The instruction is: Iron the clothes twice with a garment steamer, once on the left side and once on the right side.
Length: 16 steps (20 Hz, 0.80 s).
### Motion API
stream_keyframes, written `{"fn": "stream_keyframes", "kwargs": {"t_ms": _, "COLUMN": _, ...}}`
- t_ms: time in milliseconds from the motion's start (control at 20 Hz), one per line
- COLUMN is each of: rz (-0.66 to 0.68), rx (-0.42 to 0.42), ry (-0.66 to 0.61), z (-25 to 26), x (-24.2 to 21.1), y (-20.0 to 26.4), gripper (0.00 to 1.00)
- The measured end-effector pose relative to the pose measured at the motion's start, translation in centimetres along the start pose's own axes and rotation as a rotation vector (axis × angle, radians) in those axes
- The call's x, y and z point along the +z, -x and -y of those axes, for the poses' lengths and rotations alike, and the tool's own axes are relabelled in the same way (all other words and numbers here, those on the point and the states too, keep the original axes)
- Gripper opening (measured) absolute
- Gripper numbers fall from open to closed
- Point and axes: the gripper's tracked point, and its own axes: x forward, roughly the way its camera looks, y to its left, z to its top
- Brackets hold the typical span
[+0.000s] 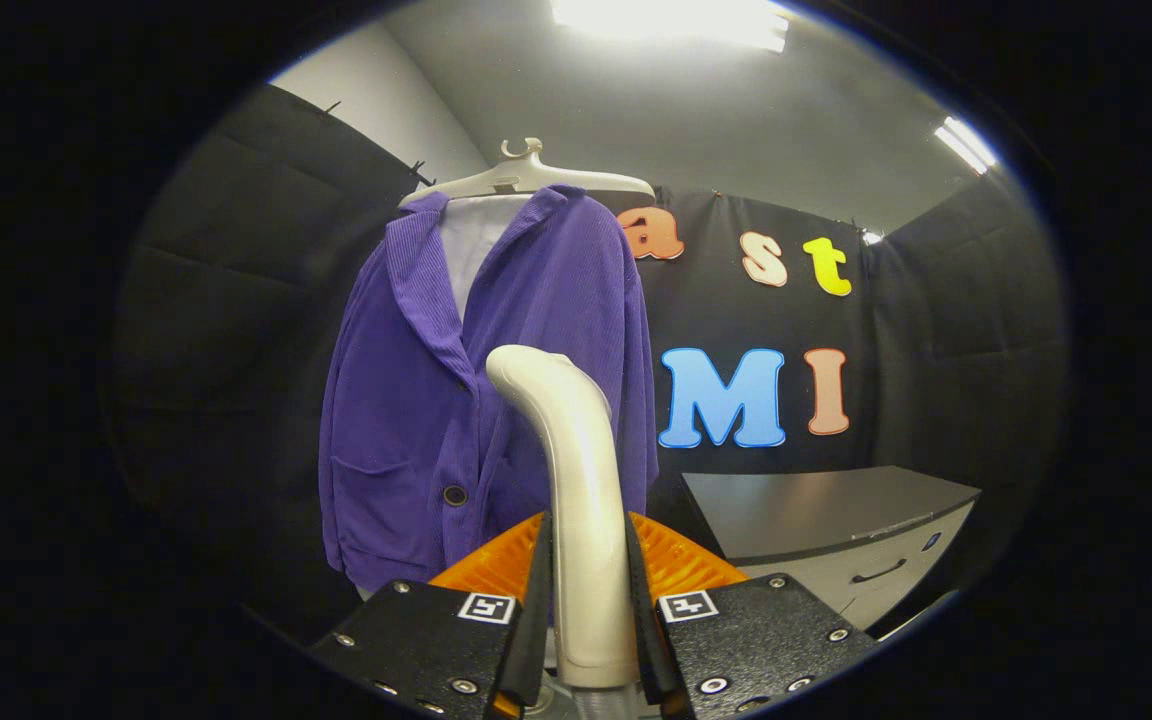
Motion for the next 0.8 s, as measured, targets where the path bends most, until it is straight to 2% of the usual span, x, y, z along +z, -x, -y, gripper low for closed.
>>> {"fn": "stream_keyframes", "kwargs": {"t_ms": 400, "rz": -0.104, "rx": 0.036, "ry": 0.049, "z": -0.6, "x": -6.5, "y": 2.8, "gripper": 0.38}}
{"fn": "stream_keyframes", "kwargs": {"t_ms": 800, "rz": -0.217, "rx": 0.065, "ry": 0.026, "z": -1.3, "x": -13.1, "y": 4.3, "gripper": 0.38}}
